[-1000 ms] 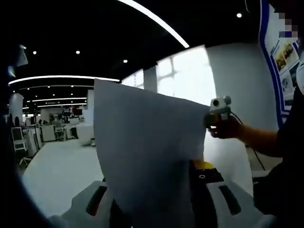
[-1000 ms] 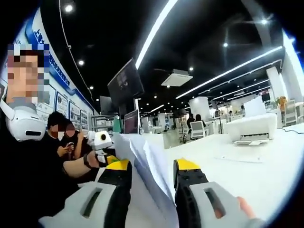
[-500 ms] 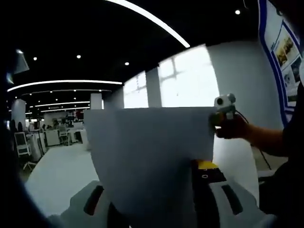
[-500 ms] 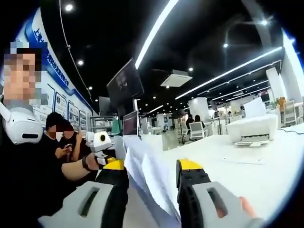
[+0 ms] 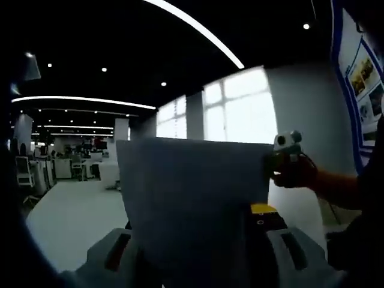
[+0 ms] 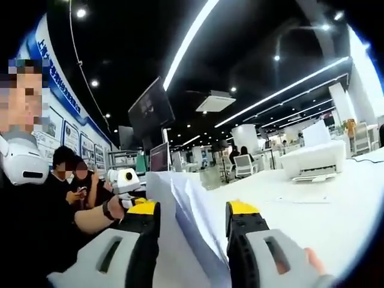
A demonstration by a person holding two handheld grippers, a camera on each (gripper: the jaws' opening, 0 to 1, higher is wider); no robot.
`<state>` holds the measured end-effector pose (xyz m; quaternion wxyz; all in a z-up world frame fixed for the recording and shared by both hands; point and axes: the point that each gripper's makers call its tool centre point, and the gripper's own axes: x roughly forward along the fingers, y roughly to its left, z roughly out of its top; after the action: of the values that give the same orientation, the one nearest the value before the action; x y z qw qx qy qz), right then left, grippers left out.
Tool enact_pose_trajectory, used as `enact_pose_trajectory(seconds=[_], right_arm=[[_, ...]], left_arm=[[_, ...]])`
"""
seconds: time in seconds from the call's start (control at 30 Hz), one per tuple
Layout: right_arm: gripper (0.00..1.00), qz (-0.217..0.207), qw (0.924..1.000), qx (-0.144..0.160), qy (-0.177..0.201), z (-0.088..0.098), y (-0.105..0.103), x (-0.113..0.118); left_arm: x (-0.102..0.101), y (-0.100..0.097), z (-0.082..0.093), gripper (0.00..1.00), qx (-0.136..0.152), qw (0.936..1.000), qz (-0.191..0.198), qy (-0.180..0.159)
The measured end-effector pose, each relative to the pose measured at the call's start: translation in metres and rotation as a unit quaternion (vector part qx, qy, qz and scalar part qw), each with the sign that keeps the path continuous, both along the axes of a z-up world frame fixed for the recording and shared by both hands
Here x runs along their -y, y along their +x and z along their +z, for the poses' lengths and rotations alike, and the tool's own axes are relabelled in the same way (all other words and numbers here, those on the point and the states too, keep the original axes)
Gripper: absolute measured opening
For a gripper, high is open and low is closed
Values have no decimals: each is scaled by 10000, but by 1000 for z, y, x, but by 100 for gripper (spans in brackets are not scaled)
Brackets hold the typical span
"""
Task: Organize the stack of printing papers by aligning and flattening the scattered papers on the table
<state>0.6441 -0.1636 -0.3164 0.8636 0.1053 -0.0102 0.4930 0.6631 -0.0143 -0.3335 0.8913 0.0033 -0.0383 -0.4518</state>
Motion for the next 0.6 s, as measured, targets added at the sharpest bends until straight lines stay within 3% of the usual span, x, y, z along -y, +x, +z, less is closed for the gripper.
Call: enact_pose_trajectory(seconds=[0.23,0.6], right_arm=[[50,-365,9993,43,-31,0,5,11],[45,-302,9995,65,100,6,-1,21]], left_arm=[[-3,6,3,57,80,9998,170,-53],[1,8,4,59,96,9996,260,-89]])
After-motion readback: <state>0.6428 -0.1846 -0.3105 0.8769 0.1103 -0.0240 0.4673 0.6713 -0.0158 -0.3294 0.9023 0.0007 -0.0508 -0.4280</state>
